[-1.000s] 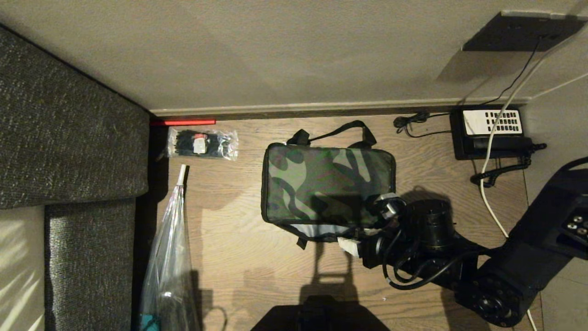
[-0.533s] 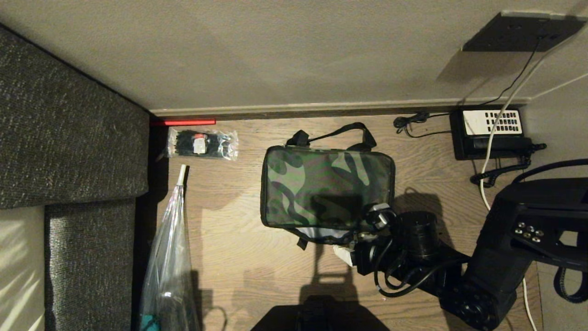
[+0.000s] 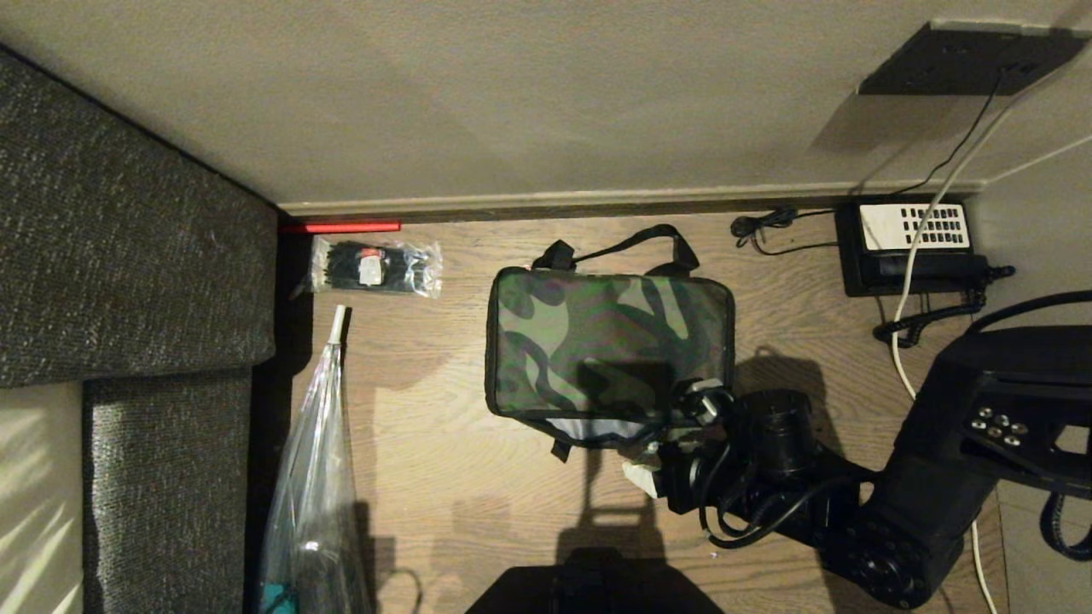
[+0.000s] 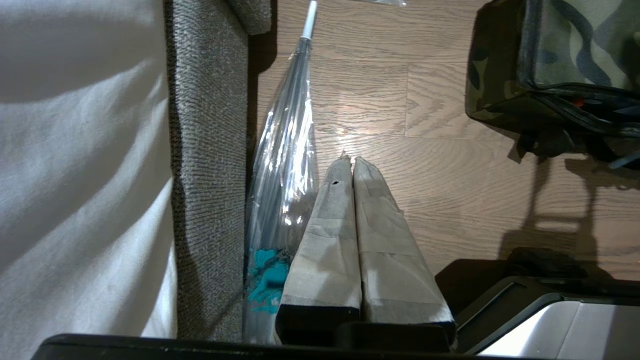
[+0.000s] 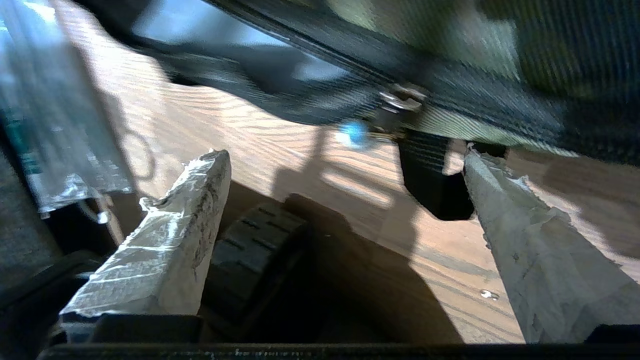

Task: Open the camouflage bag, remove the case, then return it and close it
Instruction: Open the top of the storage box

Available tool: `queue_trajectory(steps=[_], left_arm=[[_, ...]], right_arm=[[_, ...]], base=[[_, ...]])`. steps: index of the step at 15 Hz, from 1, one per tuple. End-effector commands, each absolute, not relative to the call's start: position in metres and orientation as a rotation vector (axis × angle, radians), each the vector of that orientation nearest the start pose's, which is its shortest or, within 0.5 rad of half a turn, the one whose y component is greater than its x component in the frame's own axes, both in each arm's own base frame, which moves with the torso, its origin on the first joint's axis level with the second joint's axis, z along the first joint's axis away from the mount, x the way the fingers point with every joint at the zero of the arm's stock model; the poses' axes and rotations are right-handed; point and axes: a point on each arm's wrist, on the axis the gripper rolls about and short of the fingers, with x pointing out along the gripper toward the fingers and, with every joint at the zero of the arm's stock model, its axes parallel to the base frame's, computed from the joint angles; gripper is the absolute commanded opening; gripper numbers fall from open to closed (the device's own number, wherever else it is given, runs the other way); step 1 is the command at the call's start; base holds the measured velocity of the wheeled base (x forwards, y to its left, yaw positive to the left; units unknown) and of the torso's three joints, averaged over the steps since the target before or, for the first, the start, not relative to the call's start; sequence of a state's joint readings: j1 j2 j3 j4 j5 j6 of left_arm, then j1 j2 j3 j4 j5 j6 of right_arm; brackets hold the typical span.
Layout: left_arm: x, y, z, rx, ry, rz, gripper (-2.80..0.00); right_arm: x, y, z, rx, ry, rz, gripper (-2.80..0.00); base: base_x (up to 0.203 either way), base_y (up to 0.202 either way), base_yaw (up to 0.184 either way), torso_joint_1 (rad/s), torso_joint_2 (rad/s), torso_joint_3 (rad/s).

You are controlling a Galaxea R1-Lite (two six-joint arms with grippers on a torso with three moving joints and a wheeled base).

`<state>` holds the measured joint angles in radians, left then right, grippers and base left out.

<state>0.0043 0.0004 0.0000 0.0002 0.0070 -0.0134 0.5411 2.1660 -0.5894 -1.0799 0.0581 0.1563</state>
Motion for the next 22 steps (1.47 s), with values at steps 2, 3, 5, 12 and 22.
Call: queue_trajectory(steps=[2, 3, 5, 12, 22], left_arm=[[-0.023, 0.0, 0.075, -0.014, 0.001, 0.012, -2.8], [-0.023, 0.0, 0.075, -0.014, 0.001, 0.012, -2.8], [-0.023, 0.0, 0.075, -0.014, 0.001, 0.012, -2.8], [-0.023, 0.0, 0.075, -0.014, 0.001, 0.012, -2.8], [-0.023, 0.0, 0.075, -0.014, 0.001, 0.012, -2.8]], right_arm=[[0.281, 0.171, 0.037, 0.033, 0.516, 0.554, 0.0], [0.276, 0.168, 0.045, 0.029, 0.529, 0.556, 0.0], [0.271, 0.165, 0.047, 0.021, 0.557, 0.557, 0.0], [0.29, 0.175, 0.015, 0.003, 0.574, 0.499, 0.0], [0.305, 0.184, 0.015, 0.026, 0.463, 0.488, -2.8]], base=[[0.0, 0.0, 0.0, 0.0, 0.0, 0.0], [0.0, 0.0, 0.0, 0.0, 0.0, 0.0], [0.0, 0.0, 0.0, 0.0, 0.0, 0.0], [0.0, 0.0, 0.0, 0.0, 0.0, 0.0], [0.0, 0.0, 0.0, 0.0, 0.0, 0.0]])
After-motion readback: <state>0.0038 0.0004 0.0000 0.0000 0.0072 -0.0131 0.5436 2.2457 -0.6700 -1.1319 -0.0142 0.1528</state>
